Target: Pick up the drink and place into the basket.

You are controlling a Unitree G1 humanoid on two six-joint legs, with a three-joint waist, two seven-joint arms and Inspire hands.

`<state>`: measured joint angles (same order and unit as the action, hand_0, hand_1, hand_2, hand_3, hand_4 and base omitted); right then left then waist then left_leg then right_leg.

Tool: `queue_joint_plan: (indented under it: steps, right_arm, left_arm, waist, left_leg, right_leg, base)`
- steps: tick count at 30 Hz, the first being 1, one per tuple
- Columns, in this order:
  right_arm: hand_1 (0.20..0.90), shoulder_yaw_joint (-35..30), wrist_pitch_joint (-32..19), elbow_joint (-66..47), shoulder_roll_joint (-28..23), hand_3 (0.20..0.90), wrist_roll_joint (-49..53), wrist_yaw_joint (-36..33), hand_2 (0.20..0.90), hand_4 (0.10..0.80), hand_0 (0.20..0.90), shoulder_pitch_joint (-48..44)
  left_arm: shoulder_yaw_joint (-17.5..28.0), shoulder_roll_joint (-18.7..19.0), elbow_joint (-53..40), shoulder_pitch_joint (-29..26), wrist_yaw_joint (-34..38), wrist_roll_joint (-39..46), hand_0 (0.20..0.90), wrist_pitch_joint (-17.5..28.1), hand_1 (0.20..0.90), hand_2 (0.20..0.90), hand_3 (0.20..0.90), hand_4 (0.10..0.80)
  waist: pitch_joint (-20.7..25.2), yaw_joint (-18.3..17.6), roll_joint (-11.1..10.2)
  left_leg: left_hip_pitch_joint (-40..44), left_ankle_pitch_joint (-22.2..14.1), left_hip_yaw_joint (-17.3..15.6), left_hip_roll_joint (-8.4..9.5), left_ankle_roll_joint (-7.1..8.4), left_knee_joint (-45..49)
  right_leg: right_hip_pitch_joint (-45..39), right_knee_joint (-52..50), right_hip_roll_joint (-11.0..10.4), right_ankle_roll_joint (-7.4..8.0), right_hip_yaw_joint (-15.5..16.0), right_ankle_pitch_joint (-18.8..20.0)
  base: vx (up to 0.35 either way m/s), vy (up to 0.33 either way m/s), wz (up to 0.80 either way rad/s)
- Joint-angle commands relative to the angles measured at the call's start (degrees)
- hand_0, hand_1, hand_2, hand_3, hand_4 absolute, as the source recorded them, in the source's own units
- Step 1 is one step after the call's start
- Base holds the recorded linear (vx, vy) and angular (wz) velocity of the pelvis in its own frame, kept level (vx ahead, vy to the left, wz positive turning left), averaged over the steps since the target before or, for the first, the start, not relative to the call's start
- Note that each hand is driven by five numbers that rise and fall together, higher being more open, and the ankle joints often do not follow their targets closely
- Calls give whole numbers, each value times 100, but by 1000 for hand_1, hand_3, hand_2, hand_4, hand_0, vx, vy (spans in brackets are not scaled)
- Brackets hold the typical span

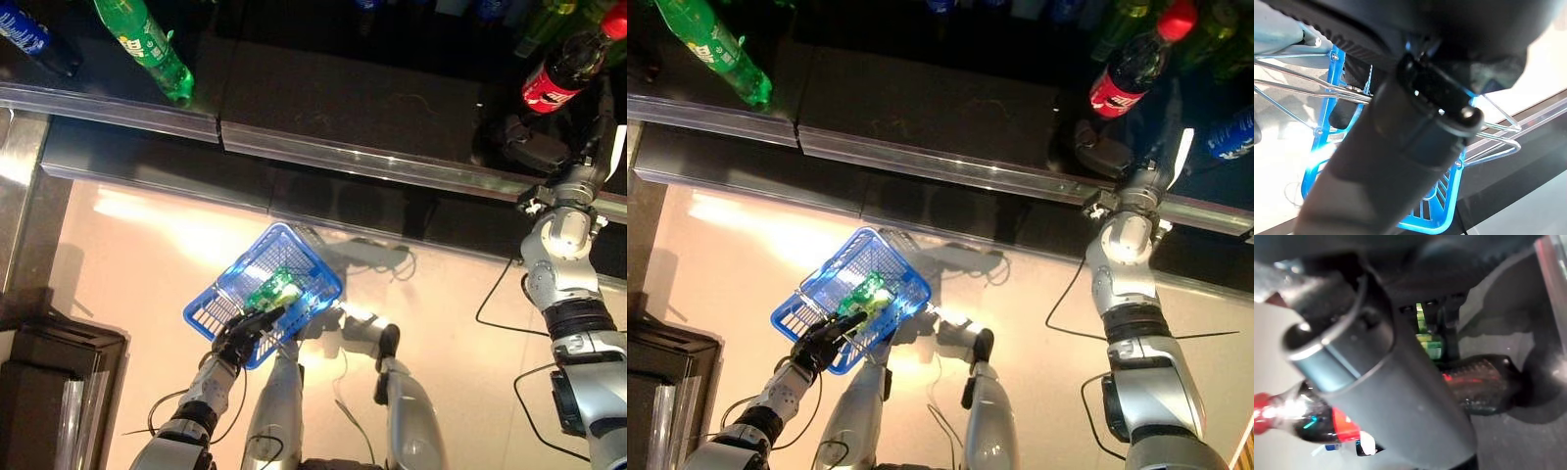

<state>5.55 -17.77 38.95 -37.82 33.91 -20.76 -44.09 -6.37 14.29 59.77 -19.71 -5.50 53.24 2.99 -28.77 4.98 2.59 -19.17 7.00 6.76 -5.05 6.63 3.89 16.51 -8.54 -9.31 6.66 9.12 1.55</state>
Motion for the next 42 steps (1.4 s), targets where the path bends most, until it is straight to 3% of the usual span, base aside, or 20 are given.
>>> queue_joint_plan:
  steps: [1, 9, 10, 11, 13, 32, 42]
  right_arm:
    - [900, 54, -300, -212, -736, 900, 53, 77, 900, 800, 900, -750]
    - [900, 299, -128, 260, -855, 900, 217, 361, 900, 800, 900, -1114]
    - [599, 321, -135, 269, -852, 549, 205, 396, 599, 449, 599, -1145]
    - [458, 344, -141, 263, -841, 384, 230, 417, 458, 284, 458, -1172]
    - [300, 363, -144, 260, -816, 200, 292, 489, 300, 100, 300, -1198]
    - [300, 425, -159, -35, -695, 200, 32, 628, 300, 100, 300, -1066]
    - [300, 277, -107, -707, -706, 200, -104, 881, 300, 100, 300, -542]
  left_arm:
    - [-388, 598, -214, 419, -176, -45, 300, 275, 300, 300, 200, 100]
    - [-459, 662, -236, 403, -180, -93, 300, 245, 300, 300, 200, 100]
    - [-463, 667, -229, 397, -182, -87, 300, 249, 300, 300, 200, 100]
    - [-467, 672, -221, 389, -183, -77, 300, 251, 300, 300, 200, 100]
    - [-473, 678, -231, 387, -178, -66, 300, 240, 300, 300, 200, 100]
    - [-461, 673, -274, 486, -262, -101, 300, 298, 300, 300, 200, 100]
    - [-249, 620, -349, 745, -295, -230, 300, 378, 300, 300, 200, 100]
  waist:
    - [414, 98, -166]
    - [421, 194, -202]
    - [418, 200, -202]
    - [411, 206, -202]
    - [404, 216, -194]
    - [468, 208, -154]
    - [937, 161, -272]
  left_leg:
    - [111, -662, -140, -133, -101, 640]
    - [79, -686, -120, -112, -102, 717]
    - [77, -689, -120, -109, -104, 723]
    - [76, -693, -118, -104, -107, 731]
    - [83, -695, -113, -100, -111, 736]
    - [352, -660, -273, -109, -109, 483]
    - [1085, -508, -525, -158, -60, -285]
  right_leg:
    - [-41, 175, -489, 218, 33, 147]
    - [-56, 178, -520, 233, 91, 177]
    - [-55, 175, -523, 235, 96, 176]
    - [-55, 166, -526, 234, 100, 173]
    - [-67, 163, -528, 232, 108, 170]
    - [-277, 317, -541, 256, 166, 200]
    - [-900, 841, -410, 283, 249, 290]
  base:
    - [0, 0, 0]
    - [6, -3, 3]
    - [9, 4, 11]
    - [7, 6, 11]
    - [10, 8, 7]
    - [0, 0, 0]
    - [39, 4, 2]
